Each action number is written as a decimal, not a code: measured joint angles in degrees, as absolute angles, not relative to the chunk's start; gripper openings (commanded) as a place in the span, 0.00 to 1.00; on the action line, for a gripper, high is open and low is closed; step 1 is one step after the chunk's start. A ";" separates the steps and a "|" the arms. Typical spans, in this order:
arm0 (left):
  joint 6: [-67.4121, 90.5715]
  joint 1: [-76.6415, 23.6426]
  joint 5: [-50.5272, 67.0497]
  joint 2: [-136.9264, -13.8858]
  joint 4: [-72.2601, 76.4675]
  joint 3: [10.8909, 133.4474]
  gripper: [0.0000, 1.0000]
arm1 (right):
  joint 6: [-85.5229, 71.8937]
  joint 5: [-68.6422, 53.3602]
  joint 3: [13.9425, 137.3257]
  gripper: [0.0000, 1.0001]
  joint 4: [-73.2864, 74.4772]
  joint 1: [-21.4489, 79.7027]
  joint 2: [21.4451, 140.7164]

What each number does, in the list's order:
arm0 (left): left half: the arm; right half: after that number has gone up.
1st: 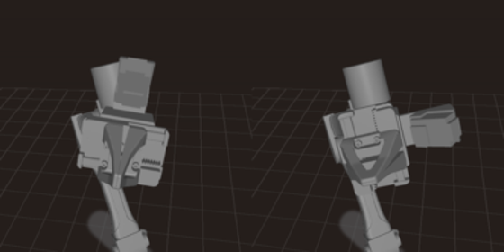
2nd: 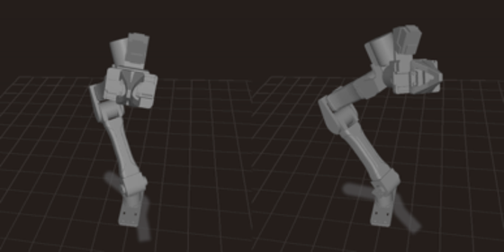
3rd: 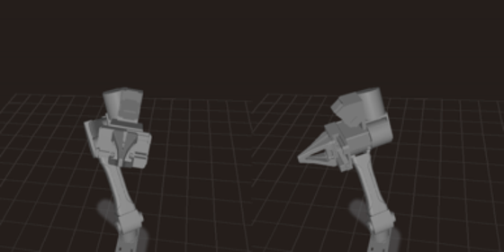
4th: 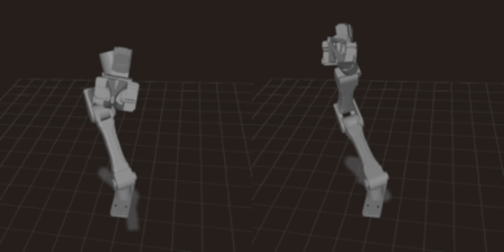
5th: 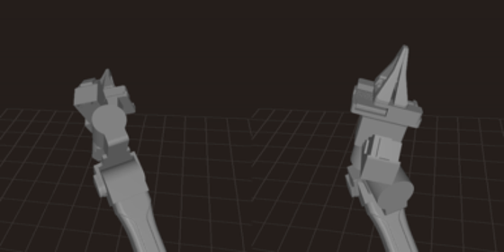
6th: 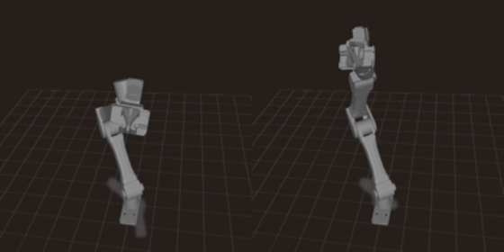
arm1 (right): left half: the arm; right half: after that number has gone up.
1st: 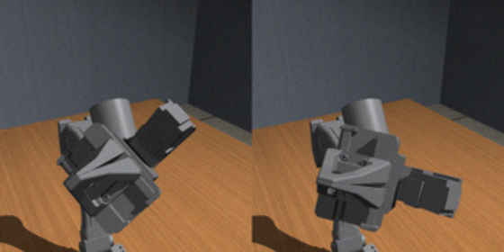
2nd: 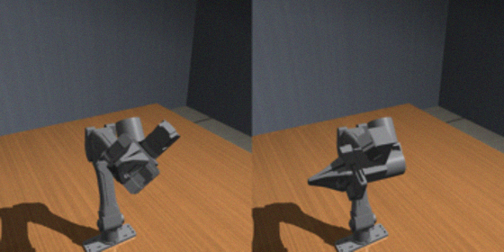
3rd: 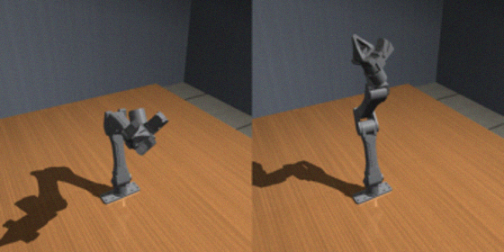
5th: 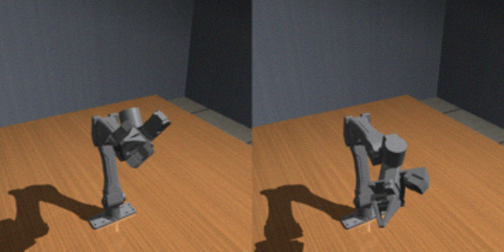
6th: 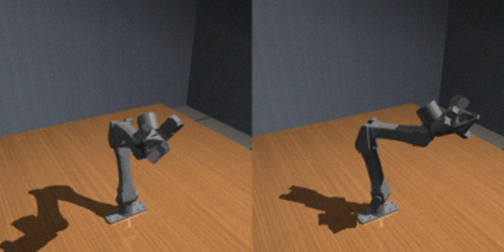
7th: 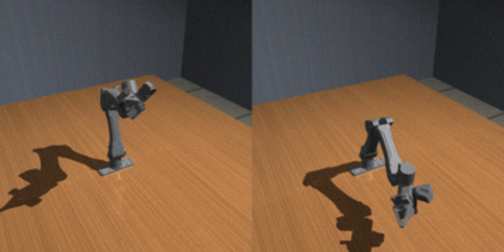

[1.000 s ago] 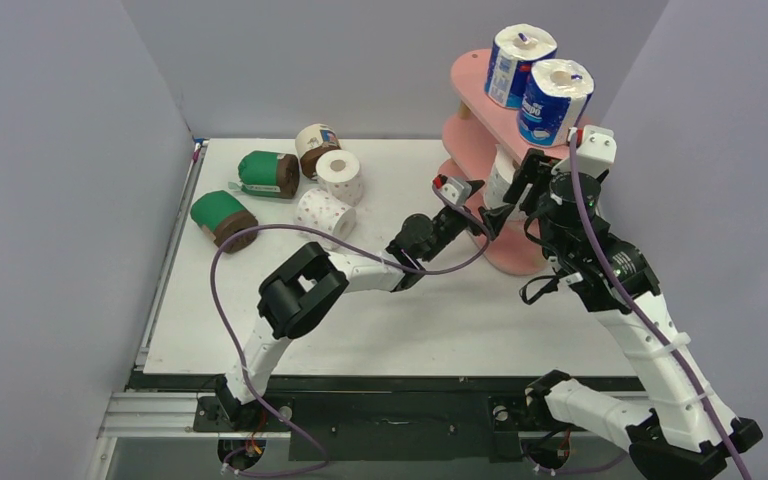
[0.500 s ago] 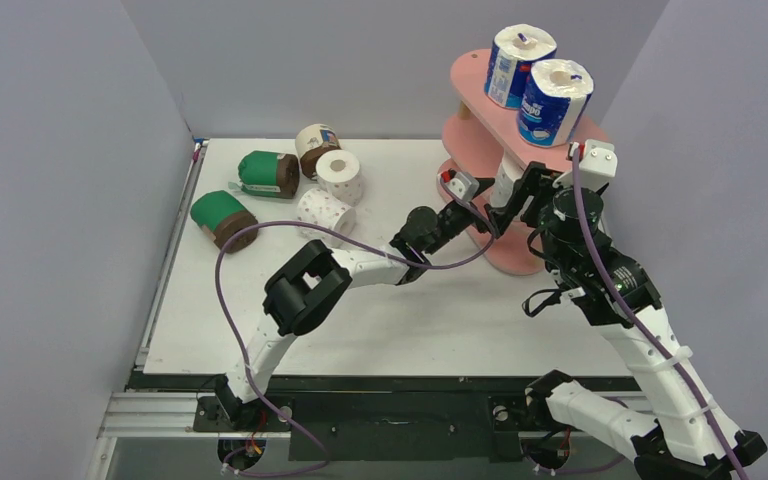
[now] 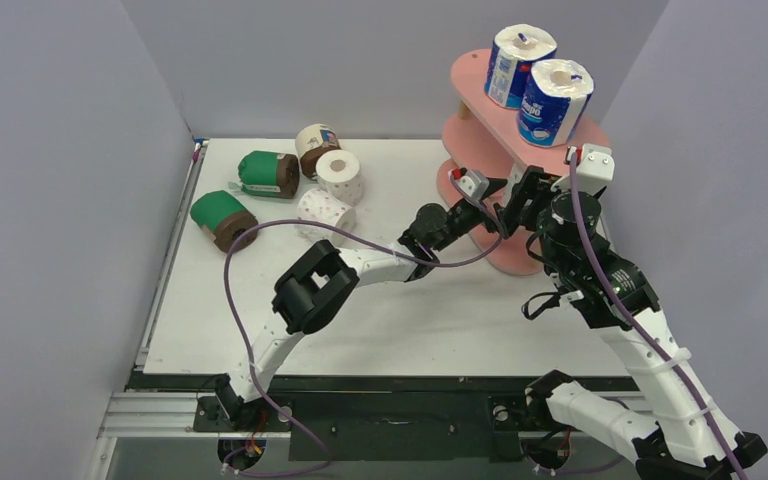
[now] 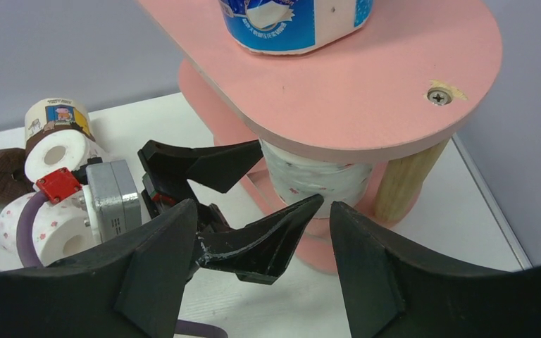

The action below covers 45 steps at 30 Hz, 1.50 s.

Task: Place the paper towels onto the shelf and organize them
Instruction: Place the paper towel on the shelf.

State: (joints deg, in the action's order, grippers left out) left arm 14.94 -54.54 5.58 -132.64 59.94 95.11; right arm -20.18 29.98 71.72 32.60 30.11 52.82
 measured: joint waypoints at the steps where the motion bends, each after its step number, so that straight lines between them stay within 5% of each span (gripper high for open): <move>1: 15.09 -54.59 5.80 -132.99 59.75 95.70 0.86 | -20.18 29.98 71.53 0.65 32.60 30.15 52.66; 32: 17.69 -54.48 6.35 -136.75 58.70 101.19 0.91 | -20.23 31.57 66.06 0.64 32.64 31.55 46.04; 45: 19.79 -50.61 4.38 -121.45 65.91 73.47 0.96 | -21.54 41.45 60.84 0.65 35.73 31.55 40.23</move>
State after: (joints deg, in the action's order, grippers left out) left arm 19.79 -50.61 4.38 -121.45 65.91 73.47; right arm -21.54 41.45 60.84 35.73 31.55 40.23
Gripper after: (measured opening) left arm 0.955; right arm 0.646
